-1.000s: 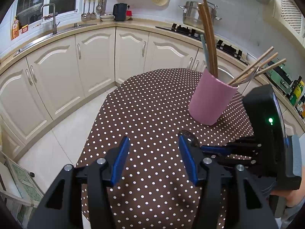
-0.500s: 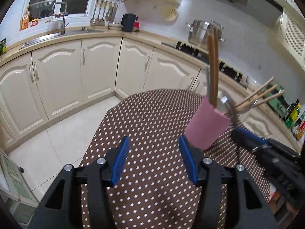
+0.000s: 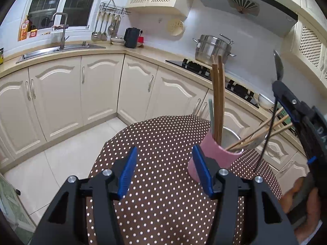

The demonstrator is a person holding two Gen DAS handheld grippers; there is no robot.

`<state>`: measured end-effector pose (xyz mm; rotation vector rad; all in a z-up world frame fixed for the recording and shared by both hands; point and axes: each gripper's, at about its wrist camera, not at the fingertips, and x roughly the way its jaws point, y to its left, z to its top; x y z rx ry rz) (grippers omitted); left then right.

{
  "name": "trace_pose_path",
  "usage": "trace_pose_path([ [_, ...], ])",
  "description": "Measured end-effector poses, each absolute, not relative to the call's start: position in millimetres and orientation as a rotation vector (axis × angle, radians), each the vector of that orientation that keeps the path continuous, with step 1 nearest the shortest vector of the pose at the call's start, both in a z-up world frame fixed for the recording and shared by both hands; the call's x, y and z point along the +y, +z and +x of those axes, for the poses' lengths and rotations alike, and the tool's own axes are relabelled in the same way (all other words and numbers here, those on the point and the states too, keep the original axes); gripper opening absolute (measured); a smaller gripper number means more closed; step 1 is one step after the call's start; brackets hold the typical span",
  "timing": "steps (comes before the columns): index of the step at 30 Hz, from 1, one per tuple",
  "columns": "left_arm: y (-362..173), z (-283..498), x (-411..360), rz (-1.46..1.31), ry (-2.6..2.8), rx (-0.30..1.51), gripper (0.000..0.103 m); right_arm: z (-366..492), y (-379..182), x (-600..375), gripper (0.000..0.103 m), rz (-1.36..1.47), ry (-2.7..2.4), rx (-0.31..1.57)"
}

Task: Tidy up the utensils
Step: 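Lift the black spork upright with the right tool and lower it into the pink cup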

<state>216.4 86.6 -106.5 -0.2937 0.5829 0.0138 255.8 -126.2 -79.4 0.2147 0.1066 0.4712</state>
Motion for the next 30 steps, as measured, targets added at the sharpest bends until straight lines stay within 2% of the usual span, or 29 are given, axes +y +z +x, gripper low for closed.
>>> trace_pose_path([
  [9,-102,248,87,-0.277,-0.009,0.571,0.056,285,-90,-123,0.012,0.187,0.400,0.033],
  [20,-119,266,88,-0.291,-0.033,0.605,0.057,295,-107,-121,0.012,0.137,0.385,0.059],
  [30,-113,266,82,-0.290,-0.058,0.611,0.058,289,-102,-126,0.012,0.099,0.363,0.054],
])
